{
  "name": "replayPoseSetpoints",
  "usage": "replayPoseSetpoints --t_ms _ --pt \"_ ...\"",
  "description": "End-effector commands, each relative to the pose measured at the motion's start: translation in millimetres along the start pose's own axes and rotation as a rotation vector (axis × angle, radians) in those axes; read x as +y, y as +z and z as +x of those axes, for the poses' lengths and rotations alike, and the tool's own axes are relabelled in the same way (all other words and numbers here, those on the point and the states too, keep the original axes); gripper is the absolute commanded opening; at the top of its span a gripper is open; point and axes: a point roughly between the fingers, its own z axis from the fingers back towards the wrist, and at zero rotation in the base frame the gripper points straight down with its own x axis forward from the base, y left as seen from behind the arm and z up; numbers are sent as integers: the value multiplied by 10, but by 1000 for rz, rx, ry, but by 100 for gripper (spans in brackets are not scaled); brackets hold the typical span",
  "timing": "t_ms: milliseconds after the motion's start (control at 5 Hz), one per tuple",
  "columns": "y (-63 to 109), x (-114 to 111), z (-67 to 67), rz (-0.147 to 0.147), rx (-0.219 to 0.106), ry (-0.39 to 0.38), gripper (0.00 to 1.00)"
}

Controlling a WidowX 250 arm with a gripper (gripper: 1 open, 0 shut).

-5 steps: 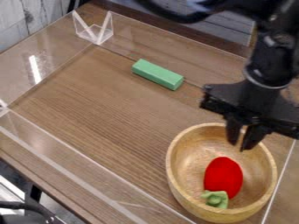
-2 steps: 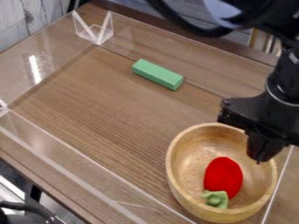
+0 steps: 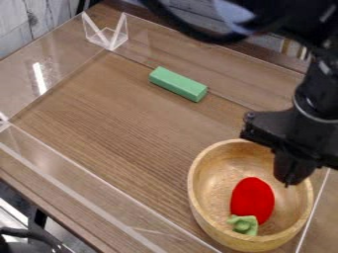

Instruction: Move the red fruit to the right

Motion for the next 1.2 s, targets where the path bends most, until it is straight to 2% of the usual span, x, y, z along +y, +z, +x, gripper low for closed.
replayPoseSetpoints --t_ms 0,400,800,1000 --pt "158 92 185 -31 -53 26 0" --pt "93 212 238 -33 -38 37 0" --pt "-39 -122 150 -25 -28 120 0" --pt "-20 -85 186 -33 -36 120 0"
